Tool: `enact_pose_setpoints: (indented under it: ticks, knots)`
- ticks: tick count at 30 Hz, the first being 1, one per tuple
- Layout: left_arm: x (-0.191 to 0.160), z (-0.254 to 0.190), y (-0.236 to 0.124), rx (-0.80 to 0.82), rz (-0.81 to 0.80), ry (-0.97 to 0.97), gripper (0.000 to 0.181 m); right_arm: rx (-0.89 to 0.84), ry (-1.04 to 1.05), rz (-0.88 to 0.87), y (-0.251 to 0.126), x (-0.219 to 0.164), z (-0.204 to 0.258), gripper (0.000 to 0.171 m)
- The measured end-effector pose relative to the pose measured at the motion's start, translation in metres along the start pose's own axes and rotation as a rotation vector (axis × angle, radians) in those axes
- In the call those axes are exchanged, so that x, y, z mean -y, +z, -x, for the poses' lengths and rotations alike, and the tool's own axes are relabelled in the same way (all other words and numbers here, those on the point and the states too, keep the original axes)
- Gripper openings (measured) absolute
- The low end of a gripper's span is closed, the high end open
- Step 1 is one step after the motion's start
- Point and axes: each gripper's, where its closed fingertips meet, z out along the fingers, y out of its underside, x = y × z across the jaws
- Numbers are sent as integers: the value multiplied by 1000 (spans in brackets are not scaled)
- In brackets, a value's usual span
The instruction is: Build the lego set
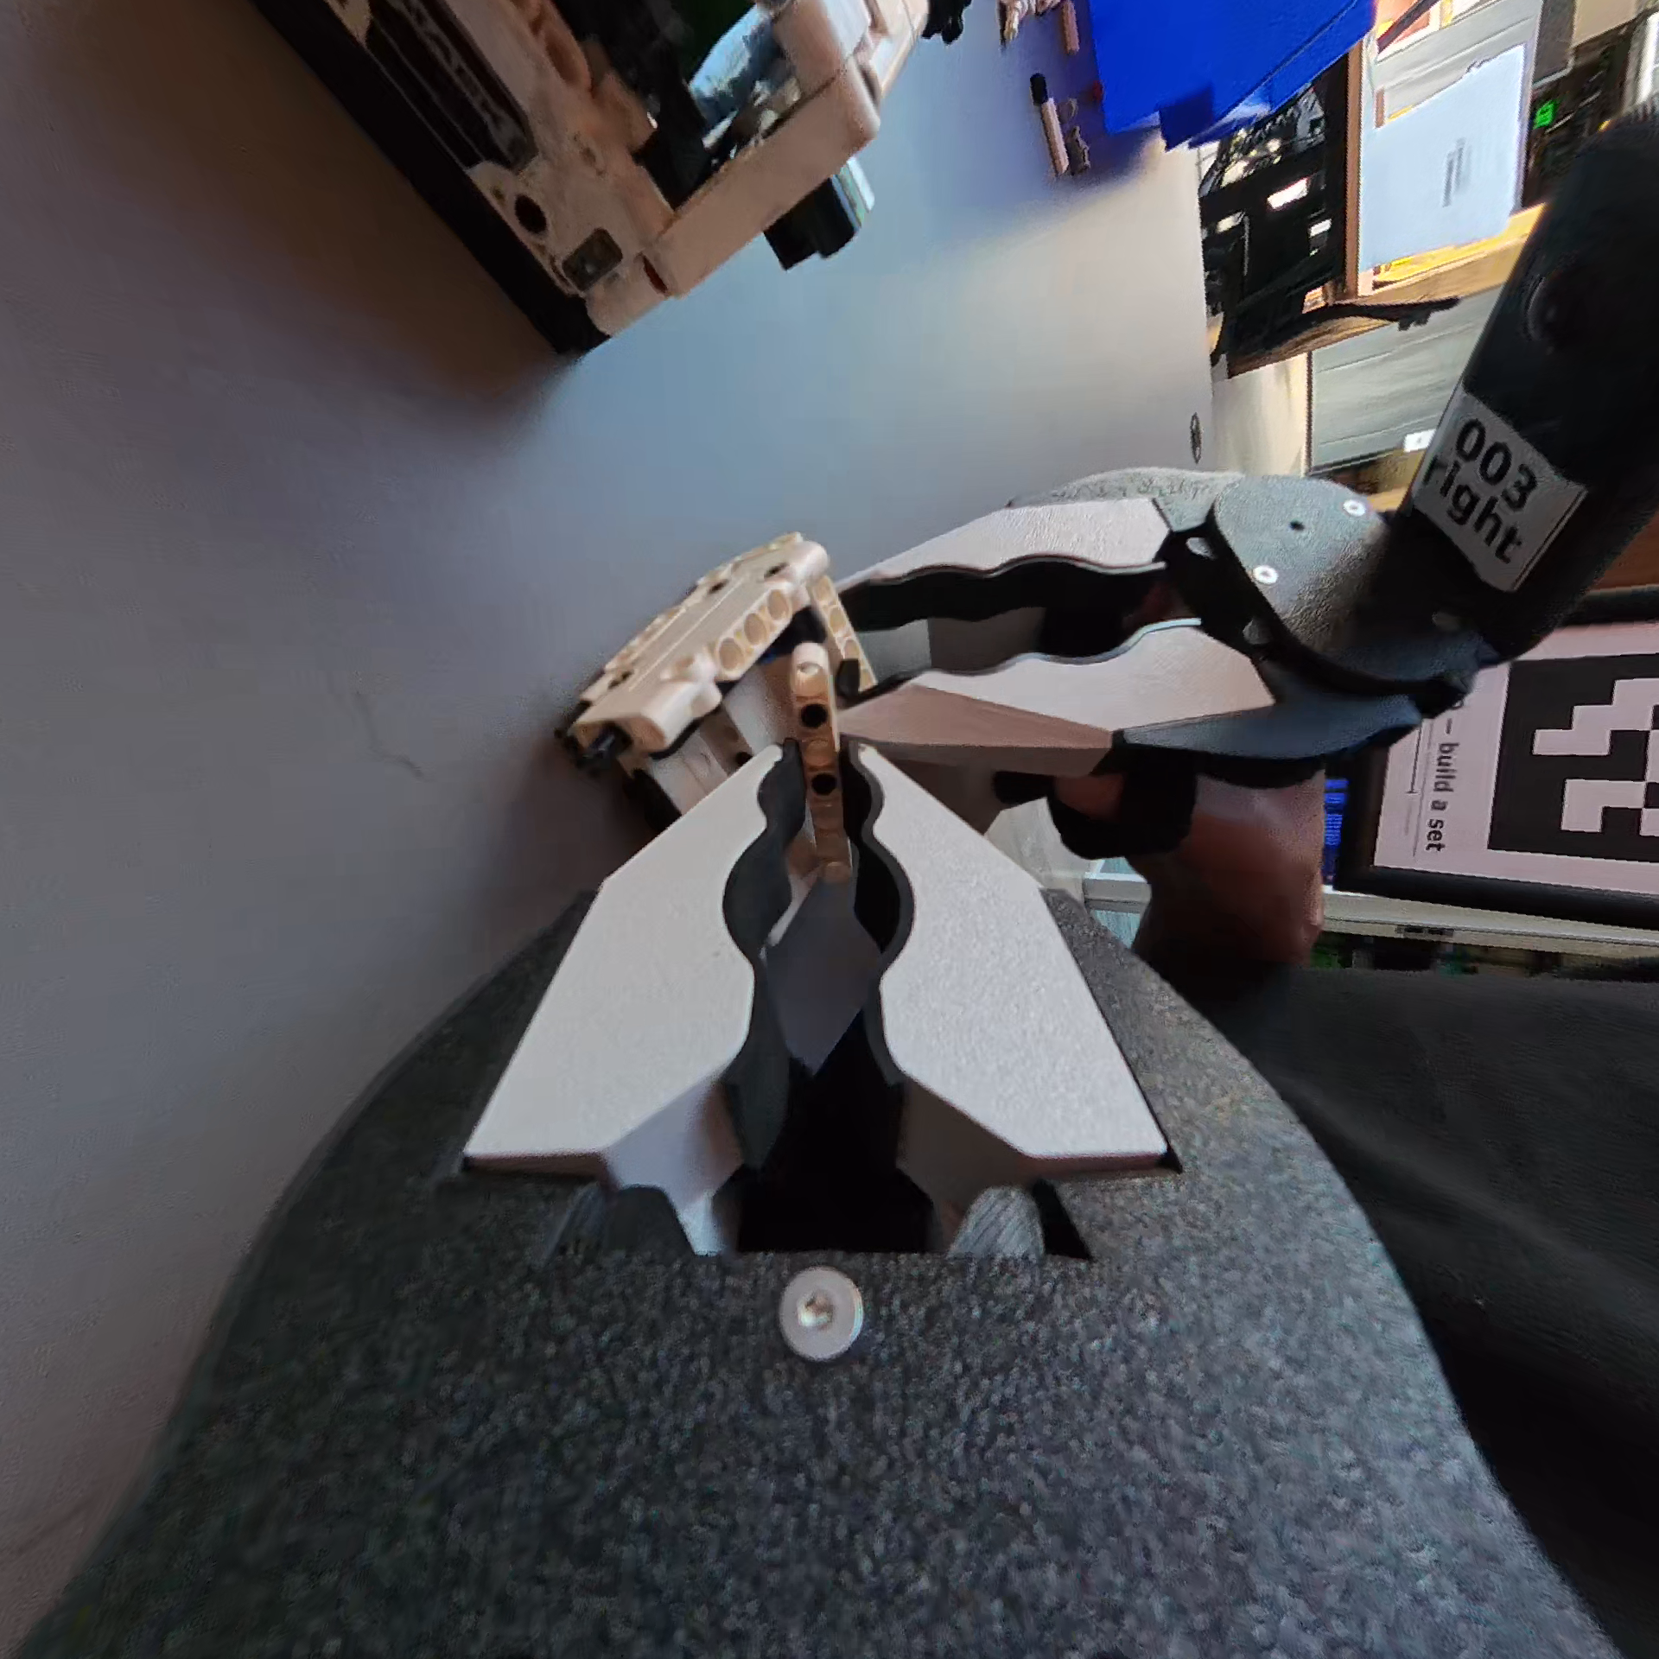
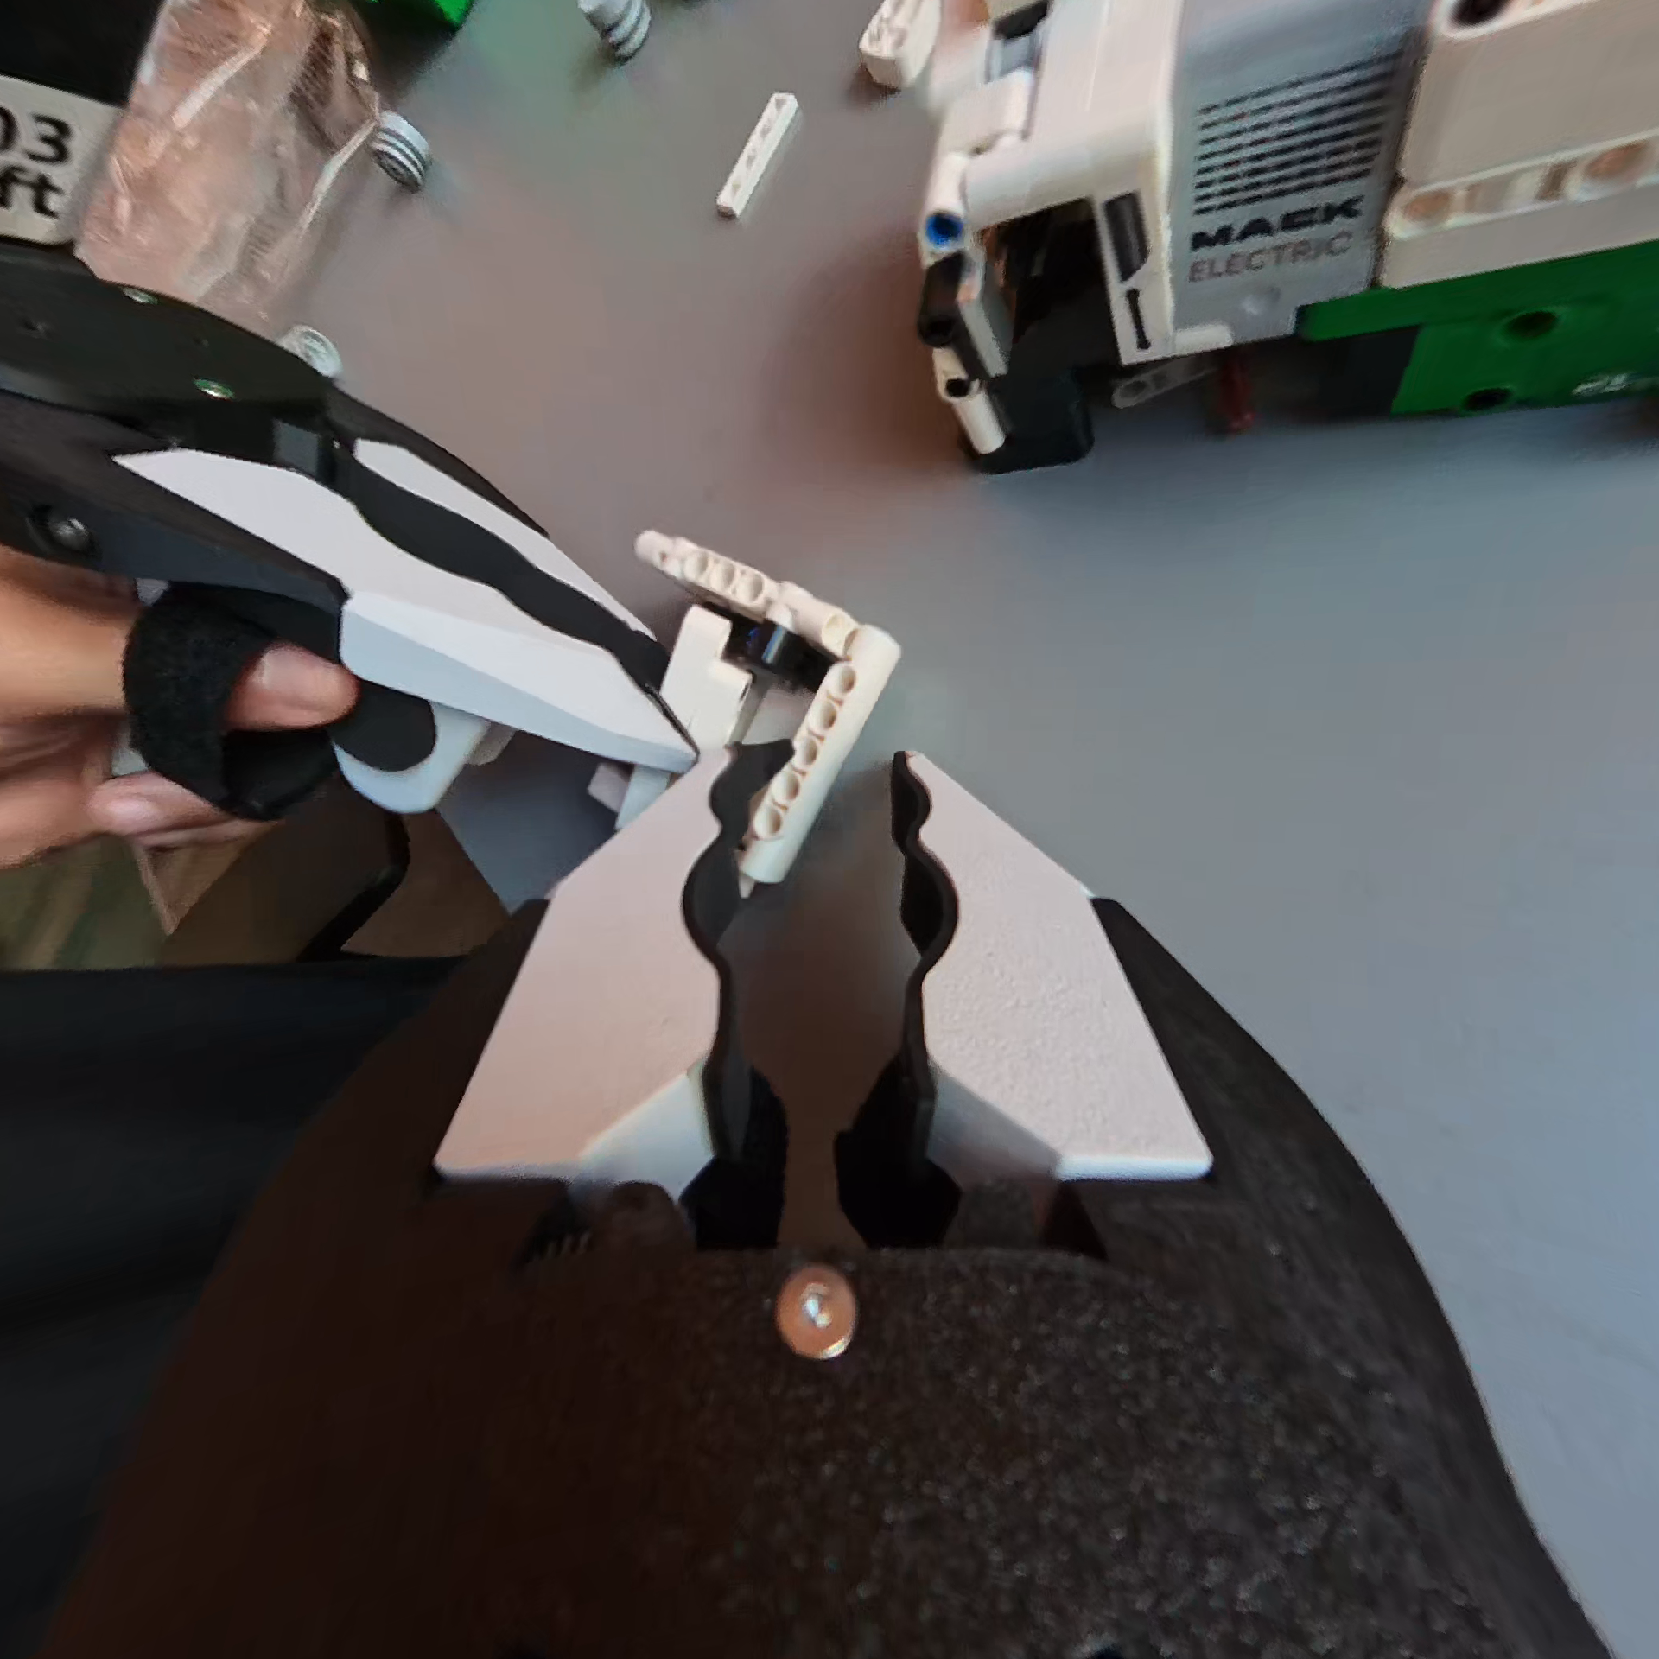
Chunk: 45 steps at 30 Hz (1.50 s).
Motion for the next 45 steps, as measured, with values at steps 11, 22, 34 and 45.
enact_pose_setpoints:
  ticks: [11, 22, 34, 45]
  knots:
    - [14, -16, -28, -85, -281, -36, 7, -334, -263, -301, 2, 48, -12, 10]
    - [-12, -24, -44, -151, -277, 2, 7, -83, -314, 49, -4, 8, 12, 10]
    - [-8, -34, -27, 33, 143, 772, 7, -26, -425, 88, -35, -8, -23, 23]
    - [61, -95, -14, -391, -296, 94, 6, -395, -526, -516, -107, 35, 22, 40]
